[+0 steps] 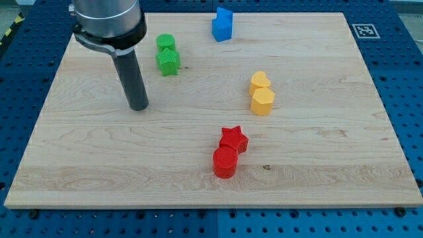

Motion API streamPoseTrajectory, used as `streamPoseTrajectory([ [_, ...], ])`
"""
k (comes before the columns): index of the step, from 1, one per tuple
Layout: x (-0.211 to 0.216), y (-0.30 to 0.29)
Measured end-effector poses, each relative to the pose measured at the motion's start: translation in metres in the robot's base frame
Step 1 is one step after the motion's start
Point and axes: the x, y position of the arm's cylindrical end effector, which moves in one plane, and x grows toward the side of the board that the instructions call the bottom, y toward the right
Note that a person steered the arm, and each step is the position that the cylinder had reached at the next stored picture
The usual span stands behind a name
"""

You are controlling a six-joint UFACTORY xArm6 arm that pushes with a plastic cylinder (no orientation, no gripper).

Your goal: Move your arm to the center

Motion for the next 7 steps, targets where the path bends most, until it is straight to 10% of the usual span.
streamPoseTrajectory([
  [7, -0.026, 0.104],
])
